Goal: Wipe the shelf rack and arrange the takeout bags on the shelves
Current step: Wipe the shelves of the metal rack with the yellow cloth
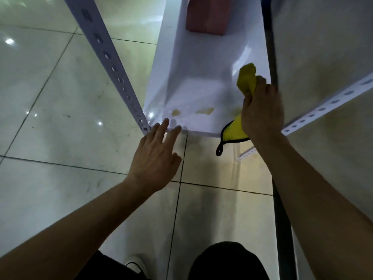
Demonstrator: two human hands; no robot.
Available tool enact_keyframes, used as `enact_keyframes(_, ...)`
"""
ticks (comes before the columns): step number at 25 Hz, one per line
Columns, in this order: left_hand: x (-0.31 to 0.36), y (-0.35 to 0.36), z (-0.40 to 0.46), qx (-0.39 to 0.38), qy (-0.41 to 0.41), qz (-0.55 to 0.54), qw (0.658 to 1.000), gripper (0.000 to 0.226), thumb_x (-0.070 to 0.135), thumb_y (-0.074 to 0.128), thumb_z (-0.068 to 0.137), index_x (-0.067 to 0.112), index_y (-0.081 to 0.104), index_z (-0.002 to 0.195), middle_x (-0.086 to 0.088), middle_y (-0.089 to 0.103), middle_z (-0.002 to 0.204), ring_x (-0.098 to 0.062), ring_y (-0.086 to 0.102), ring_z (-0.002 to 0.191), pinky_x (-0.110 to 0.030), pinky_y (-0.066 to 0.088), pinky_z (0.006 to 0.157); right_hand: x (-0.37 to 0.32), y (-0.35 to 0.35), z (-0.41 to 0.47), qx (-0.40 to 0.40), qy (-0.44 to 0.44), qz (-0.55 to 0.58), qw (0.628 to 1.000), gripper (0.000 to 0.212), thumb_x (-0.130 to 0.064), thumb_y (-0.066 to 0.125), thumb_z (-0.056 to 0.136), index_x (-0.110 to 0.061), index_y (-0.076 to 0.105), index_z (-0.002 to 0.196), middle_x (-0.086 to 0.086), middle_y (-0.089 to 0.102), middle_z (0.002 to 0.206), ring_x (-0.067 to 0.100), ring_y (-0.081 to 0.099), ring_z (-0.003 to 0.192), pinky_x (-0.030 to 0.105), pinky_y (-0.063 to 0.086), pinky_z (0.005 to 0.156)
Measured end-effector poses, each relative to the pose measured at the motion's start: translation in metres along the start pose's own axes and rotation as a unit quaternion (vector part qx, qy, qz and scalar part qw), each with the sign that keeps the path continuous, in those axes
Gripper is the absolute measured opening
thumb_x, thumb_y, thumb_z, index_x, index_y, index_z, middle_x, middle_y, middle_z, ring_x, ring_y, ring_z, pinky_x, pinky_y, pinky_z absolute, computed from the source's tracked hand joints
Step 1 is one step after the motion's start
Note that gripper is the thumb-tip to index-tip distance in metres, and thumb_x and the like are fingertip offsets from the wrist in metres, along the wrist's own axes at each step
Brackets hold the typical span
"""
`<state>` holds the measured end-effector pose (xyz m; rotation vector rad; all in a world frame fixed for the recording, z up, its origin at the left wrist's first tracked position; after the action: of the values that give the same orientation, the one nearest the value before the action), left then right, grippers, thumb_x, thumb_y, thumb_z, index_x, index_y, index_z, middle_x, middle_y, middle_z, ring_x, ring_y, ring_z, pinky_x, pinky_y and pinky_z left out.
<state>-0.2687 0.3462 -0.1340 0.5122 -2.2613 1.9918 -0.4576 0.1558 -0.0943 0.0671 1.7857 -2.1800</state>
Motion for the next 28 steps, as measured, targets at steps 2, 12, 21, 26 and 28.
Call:
enact_keyframes(2, -0.012, 0.015, 0.01, -0.004, -0.003, -0.002, 1.0, 0.068, 0.037, 0.046, 0.101, 0.025, 0.015, 0.159, -0.011, 0.01, 0.168, -0.033, 0.013, 0.154, -0.049, 0.025, 0.12, 0.007, 0.045, -0.009, -0.084, 0.018, -0.062, 0.994, 0.063, -0.043, 0.04, 0.104, -0.012, 0.024, 0.157, 0.025, 0.053, 0.131, 0.042, 0.051, 0.12, 0.05, 0.041, 0.094)
enact_keyframes(12, -0.038, 0.026, 0.012, -0.002, 0.028, -0.013, 1.0, 0.059, 0.03, 0.048, 0.098, 0.016, 0.029, 0.153, -0.01, 0.024, 0.163, -0.028, 0.029, 0.147, -0.043, 0.039, 0.112, -0.091, 0.101, -0.023, -0.063, -0.116, 0.068, 0.989, 0.049, -0.038, 0.035, 0.106, -0.024, 0.04, 0.153, 0.012, 0.035, 0.16, 0.033, 0.028, 0.148, 0.043, 0.018, 0.121)
enact_keyframes(21, -0.05, 0.0, 0.017, 0.041, -0.004, -0.045, 0.998, 0.038, 0.019, 0.045, 0.098, 0.013, 0.048, 0.135, -0.007, 0.056, 0.132, -0.023, 0.055, 0.116, -0.029, 0.042, 0.096, -0.165, 0.125, -0.053, -0.118, -0.256, 0.113, 0.953, 0.044, -0.036, 0.037, 0.106, -0.023, 0.051, 0.146, 0.011, 0.044, 0.154, 0.03, 0.034, 0.145, 0.043, 0.021, 0.12)
enact_keyframes(26, -0.043, 0.007, 0.02, 0.019, 0.013, -0.051, 0.998, 0.042, 0.018, 0.043, 0.099, 0.013, 0.044, 0.14, -0.006, 0.051, 0.133, -0.024, 0.054, 0.115, -0.035, 0.045, 0.096, -0.171, 0.135, 0.019, -0.136, -0.199, 0.055, 0.969, 0.047, -0.037, 0.032, 0.108, -0.029, 0.036, 0.155, 0.007, 0.031, 0.162, 0.025, 0.022, 0.151, 0.039, 0.013, 0.122)
enact_keyframes(28, -0.043, 0.011, 0.024, 0.016, 0.019, -0.046, 0.999, 0.041, 0.019, 0.042, 0.099, 0.012, 0.044, 0.139, -0.007, 0.05, 0.134, -0.025, 0.054, 0.116, -0.036, 0.045, 0.096, -0.166, 0.136, -0.012, -0.117, -0.211, 0.074, 0.968, 0.047, -0.036, 0.034, 0.107, -0.027, 0.039, 0.153, 0.009, 0.034, 0.161, 0.028, 0.024, 0.15, 0.043, 0.015, 0.122)
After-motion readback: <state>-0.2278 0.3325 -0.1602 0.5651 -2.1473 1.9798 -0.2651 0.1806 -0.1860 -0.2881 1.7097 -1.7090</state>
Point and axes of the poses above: each hand's wrist, its own z-axis towards the middle knuckle, its own y-axis out of the palm, x = y × z, the point moved 10 cm from there along z, towards the middle knuckle
